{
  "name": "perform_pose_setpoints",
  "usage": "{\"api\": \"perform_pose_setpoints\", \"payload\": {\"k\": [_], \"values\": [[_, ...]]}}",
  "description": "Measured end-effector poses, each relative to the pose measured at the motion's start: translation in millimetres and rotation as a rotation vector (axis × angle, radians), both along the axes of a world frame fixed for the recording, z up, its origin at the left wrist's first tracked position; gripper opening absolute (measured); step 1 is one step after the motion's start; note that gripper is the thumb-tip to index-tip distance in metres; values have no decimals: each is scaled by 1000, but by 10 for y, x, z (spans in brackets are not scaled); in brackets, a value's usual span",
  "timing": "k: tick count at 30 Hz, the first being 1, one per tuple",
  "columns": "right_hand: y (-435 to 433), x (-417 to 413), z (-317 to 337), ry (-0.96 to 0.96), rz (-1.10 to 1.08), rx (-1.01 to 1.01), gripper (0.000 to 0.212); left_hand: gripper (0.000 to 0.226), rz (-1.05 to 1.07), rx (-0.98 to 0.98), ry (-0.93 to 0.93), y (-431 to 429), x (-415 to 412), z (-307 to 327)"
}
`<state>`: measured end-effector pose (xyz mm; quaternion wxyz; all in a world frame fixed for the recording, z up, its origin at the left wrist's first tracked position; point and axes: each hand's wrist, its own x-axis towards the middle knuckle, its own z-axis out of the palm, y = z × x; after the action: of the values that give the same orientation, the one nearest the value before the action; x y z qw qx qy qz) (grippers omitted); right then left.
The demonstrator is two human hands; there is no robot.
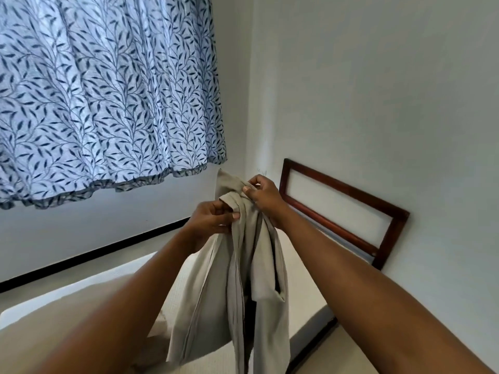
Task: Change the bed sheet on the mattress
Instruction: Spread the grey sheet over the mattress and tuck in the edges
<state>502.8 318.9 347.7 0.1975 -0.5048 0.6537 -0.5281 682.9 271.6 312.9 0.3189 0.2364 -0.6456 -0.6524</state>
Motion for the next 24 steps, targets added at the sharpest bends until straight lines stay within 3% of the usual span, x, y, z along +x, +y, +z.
{"api": "perform_pose_setpoints", "payload": {"k": [6, 10, 14, 17, 21, 24], "values": [[-752, -371, 154, 27, 69, -25, 8, 24, 74, -88, -64, -538, -220, 208], [-1154, -576, 217, 31, 148, -46, 8, 10, 355, -197, -139, -786, -362, 227], [-1509, -735, 282, 68, 238, -64, 10, 15, 629, -207, -239, -1004, -442, 214], [-1744, -831, 332, 90, 286, -62, 13, 13, 724, -248, -194, -1009, -575, 313], [-1961, -1003, 248, 156, 311, -2, 7, 10, 681, -56, 8, -954, -799, 364], [-1922, -1046, 5, 172, 358, 42, 15, 11, 736, 89, 43, -956, -968, 129]]}}
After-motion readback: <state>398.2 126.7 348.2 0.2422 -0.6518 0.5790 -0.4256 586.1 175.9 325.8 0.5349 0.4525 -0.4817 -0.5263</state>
